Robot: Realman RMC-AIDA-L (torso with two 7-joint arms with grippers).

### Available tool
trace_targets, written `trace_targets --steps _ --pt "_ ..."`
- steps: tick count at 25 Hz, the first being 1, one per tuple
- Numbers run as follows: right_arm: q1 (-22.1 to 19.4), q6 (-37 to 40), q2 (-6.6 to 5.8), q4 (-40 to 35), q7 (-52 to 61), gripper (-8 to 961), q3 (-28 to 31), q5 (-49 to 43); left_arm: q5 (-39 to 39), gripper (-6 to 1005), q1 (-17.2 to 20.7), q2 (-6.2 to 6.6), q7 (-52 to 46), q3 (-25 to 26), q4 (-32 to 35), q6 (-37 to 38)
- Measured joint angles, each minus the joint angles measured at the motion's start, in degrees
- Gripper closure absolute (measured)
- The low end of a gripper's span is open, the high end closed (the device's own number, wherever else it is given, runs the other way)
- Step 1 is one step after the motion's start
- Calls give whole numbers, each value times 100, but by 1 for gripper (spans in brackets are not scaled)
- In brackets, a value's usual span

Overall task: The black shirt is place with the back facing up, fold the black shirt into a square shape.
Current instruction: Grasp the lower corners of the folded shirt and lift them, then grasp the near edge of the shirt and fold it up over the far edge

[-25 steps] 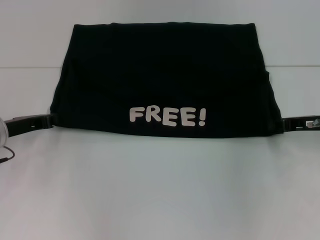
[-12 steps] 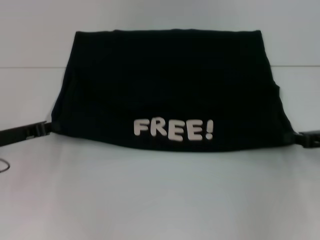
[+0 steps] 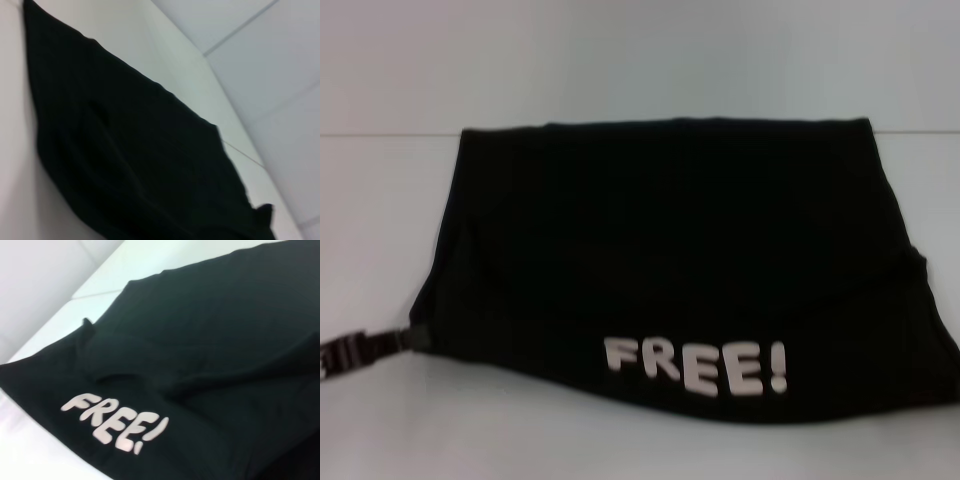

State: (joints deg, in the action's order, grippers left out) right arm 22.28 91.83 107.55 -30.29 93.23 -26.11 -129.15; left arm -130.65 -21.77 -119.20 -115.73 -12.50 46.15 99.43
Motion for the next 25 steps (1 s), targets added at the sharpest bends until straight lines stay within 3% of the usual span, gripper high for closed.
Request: trace_targets --steps 10,17,21,25 --pt "-661 860 2 -33 -628 918 62 -30 -543 1000 398 -25 459 379 56 1559" --pt "-786 1047 -10 -29 -663 918 109 -87 -730 1000 484 -57 548 390 46 1687" --pt "-612 1045 -5 -45 -713 919 318 -81 -725 1001 273 2 474 398 3 1542" --pt "-263 1008 -39 -94 -782 918 753 -61 -698 1001 -147 161 267 413 -148 1161"
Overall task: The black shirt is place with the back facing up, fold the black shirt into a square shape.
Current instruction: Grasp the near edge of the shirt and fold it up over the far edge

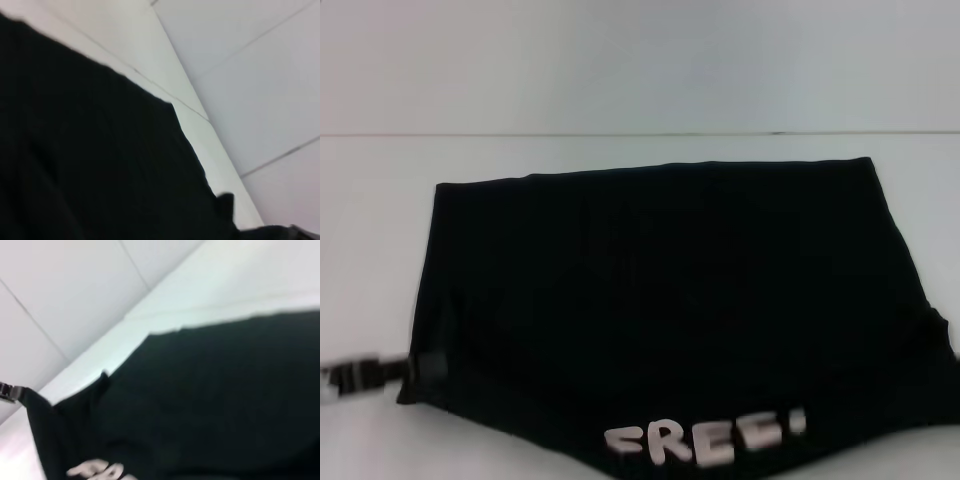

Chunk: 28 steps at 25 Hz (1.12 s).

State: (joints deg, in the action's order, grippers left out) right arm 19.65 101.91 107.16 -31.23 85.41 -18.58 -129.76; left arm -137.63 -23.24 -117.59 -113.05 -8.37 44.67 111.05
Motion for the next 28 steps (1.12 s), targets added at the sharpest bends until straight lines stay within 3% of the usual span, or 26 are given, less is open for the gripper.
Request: trace_targets --steps 6,10,15,24,28 --pt "742 -553 -68 0 41 918 466 14 0 1001 -968 402 -287 8 -696 -1416" --pt "1243 -1450 -5 72 266 918 480 10 -1 1000 -1501 538 -299 -49 -1034 -2521" --pt "1770 -2780 128 354 481 918 314 -22 2 1000 -1945 529 -249 -104 -1386 -4033" --pt "2443 -4824 353 1048 628 919 21 2 17 1000 -2430 440 64 -486 -1912 -5954" --pt "2696 -5381 491 1151 594 919 13 5 18 1001 -2512 291 72 -964 -1933 -6660"
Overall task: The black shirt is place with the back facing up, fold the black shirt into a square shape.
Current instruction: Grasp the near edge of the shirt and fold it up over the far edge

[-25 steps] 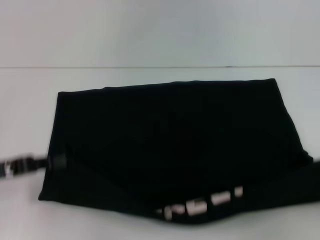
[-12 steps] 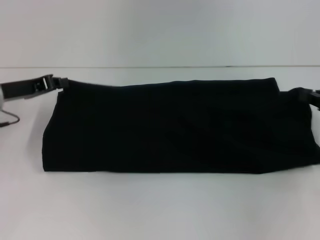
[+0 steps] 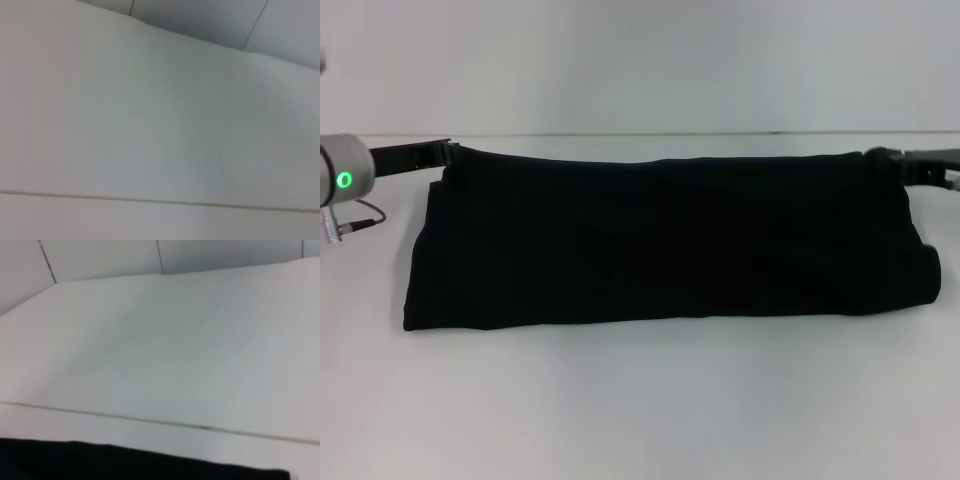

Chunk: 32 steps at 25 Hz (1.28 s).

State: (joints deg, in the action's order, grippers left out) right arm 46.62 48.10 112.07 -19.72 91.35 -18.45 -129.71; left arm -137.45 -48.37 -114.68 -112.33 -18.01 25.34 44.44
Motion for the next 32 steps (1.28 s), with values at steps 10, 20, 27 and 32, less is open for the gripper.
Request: trace_targets --steps 10,20,27,32 --pt "472 -755 118 7 -10 919 -129 0 138 1001 -67 -75 1 -254 167 -395" --pt "577 -1011 104 82 -50 919 -159 22 218 1001 -28 -78 16 -281 184 -700" --pt "574 -1051 93 135 -49 918 -159 26 219 1000 -52 -87 56 -308 178 -760" --pt "563 -1070 82 135 -47 918 -159 26 219 1000 -46 -89 60 -308 179 -767"
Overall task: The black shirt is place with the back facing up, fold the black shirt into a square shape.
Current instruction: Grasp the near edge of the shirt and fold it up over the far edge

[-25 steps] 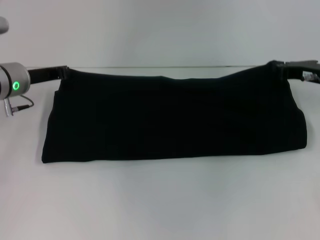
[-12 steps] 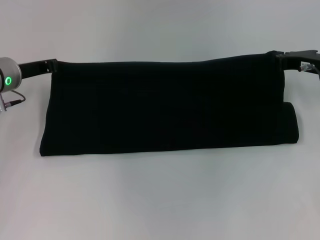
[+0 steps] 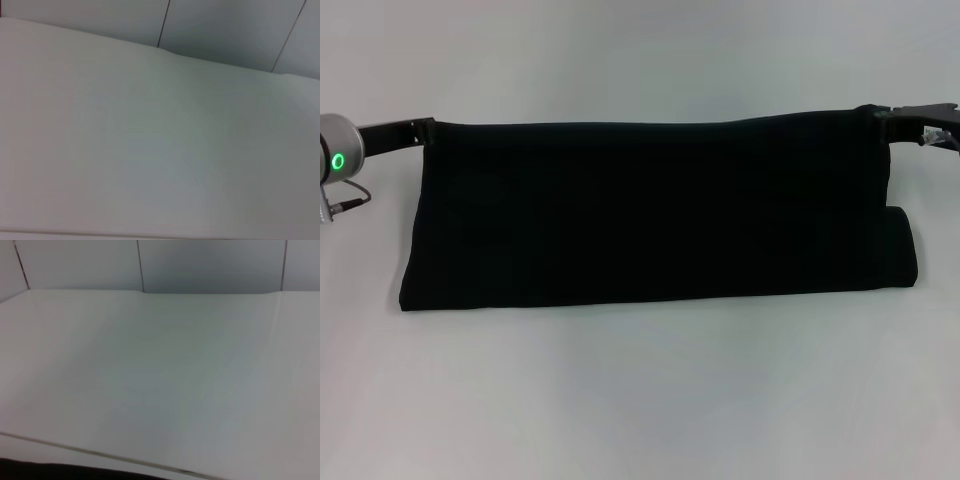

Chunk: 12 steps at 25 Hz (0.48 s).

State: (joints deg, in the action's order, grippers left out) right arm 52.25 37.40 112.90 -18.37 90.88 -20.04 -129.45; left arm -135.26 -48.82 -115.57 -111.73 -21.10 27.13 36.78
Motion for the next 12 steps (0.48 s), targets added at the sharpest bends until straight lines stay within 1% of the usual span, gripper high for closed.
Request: trace_targets --steps 3,8,10,12 --pt "1 0 -1 0 0 919 0 0 0 978 9 1 3 0 2 -3" --pt "50 -64 48 0 48 913 -67 -9 0 941 -13 -14 -6 1 1 -25" --pt "61 -68 59 0 74 908 -162 -8 0 926 -50 -56 -4 1 -15 -97" --pt "63 -77 72 -8 95 904 -261 -10 0 911 -78 -127 7 -51 -21 -303"
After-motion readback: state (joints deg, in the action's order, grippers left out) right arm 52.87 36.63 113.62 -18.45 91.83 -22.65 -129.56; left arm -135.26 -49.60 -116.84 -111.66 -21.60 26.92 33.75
